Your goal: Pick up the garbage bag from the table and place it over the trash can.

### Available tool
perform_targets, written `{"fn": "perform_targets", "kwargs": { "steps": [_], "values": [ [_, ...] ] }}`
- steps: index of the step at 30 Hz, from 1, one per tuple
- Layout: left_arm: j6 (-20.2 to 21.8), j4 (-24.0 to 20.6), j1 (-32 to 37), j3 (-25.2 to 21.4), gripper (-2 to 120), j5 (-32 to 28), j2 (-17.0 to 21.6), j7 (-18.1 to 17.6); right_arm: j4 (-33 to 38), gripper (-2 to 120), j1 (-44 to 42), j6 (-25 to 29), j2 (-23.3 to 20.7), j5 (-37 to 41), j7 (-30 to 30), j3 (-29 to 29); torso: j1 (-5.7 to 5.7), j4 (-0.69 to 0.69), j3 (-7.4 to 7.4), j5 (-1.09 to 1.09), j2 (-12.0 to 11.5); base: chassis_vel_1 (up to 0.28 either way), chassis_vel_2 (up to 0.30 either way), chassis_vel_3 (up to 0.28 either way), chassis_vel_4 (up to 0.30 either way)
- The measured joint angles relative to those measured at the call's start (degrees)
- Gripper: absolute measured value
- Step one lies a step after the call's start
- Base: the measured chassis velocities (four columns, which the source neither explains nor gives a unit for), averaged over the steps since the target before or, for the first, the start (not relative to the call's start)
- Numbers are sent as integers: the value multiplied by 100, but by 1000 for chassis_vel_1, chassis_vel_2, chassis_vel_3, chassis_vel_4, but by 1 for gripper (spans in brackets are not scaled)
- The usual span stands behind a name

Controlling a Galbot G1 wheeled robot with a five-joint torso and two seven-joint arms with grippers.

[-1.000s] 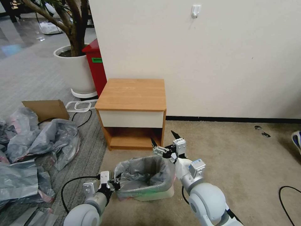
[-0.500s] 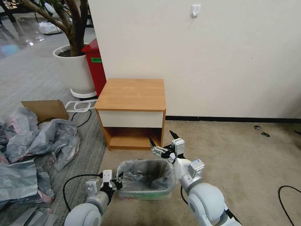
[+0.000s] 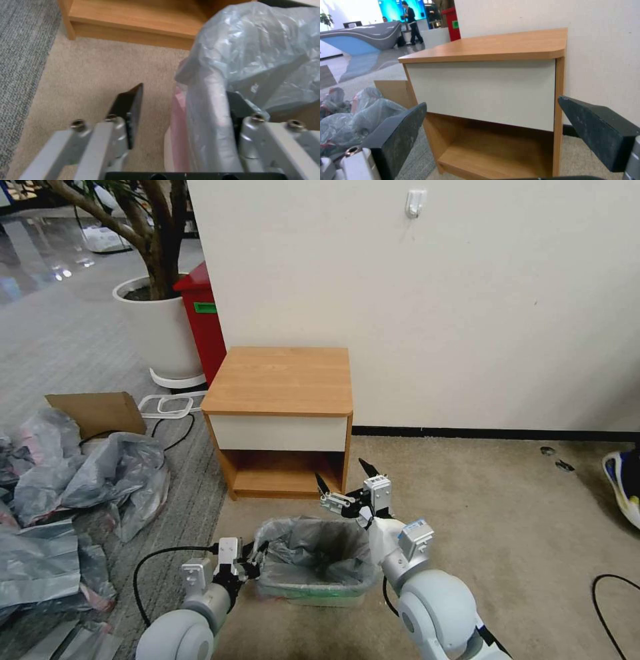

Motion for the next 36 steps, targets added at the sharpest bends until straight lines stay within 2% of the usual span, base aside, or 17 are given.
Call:
{"fn": "perform_targets", "kwargs": {
  "steps": [2, 3, 5, 7, 8, 12, 17, 19, 20, 21, 22, 24, 25, 28, 36],
  "values": [
    [-40, -25, 5, 2, 64, 36, -1, 8, -2, 100, -14, 9, 5, -12, 0, -4, 0, 0, 0, 0, 0, 0, 0, 0, 0],
    [-40, -25, 5, 2, 64, 36, -1, 8, -2, 100, -14, 9, 5, -12, 0, -4, 0, 0, 0, 0, 0, 0, 0, 0, 0],
    [-101, -78, 8, -6, 73, 49, 0, 33, -1, 100, -20, 19, -1, -9, 1, -1, 0, 0, 0, 0, 0, 0, 0, 0, 0],
    [-294, -126, -4, -46, 85, 45, 30, 190, 30, 100, -35, 19, -3, 11, 4, 2, 0, 0, 0, 0, 0, 0, 0, 0, 0],
    [-294, -126, -4, -46, 85, 45, 30, 190, 30, 100, -35, 19, -3, 11, 4, 2, 0, 0, 0, 0, 0, 0, 0, 0, 0],
    [-661, -197, 0, -125, 98, 37, 54, 426, 42, 100, -156, 49, 91, 4, 183, 70, 0, 0, 0, 0, 0, 0, 0, 0, 0],
    [-994, -273, 62, -224, 100, 53, 83, 608, 50, 100, -464, 142, 149, -53, 470, 252, 0, 0, 0, 0, 0, 0, 0, 0, 0],
    [-1446, -195, 98, -277, 100, 231, 88, 673, -70, 100, -775, 406, 155, -160, 605, 420, 0, -1, -1, 1, 0, 0, 0, 0, 0],
    [-1446, -195, 98, -277, 100, 231, 88, 673, -70, 100, -775, 406, 155, -160, 605, 420, 0, -1, -1, 1, 0, 0, 0, 0, 0],
    [-1799, -102, 111, -289, 100, 326, 85, 698, -114, 100, -862, 518, 163, -177, 625, 470, 0, 0, 0, 0, 0, 0, 0, 0, 0],
    [-2693, 155, 119, -324, 100, 485, 68, 835, -189, 100, -1005, 708, 190, -222, 645, 561, 0, 0, 0, 0, 0, 0, 0, 0, 0],
    [-3381, 374, 137, -421, 100, 727, 34, 1032, -280, 100, -1132, 980, 251, -338, 653, 683, 0, 0, 0, -1, 0, 0, 0, 0, 0],
    [-3381, 374, 137, -421, 100, 727, 34, 1032, -280, 100, -1132, 980, 251, -338, 653, 683, 0, 0, 0, -1, 0, 0, 0, 0, 0],
    [-3724, 411, 211, -500, 100, 822, 7, 1074, -371, 100, -1158, 1200, 339, -557, 663, 819, 0, 0, 0, 0, 0, 0, 0, 0, 0],
    [-3762, 305, 248, -598, 100, 885, -24, 1076, -430, 100, -1119, 1307, 444, -659, 696, 927, 0, 0, 0, 0, 0, 0, 0, 0, 0]
  ]
}}
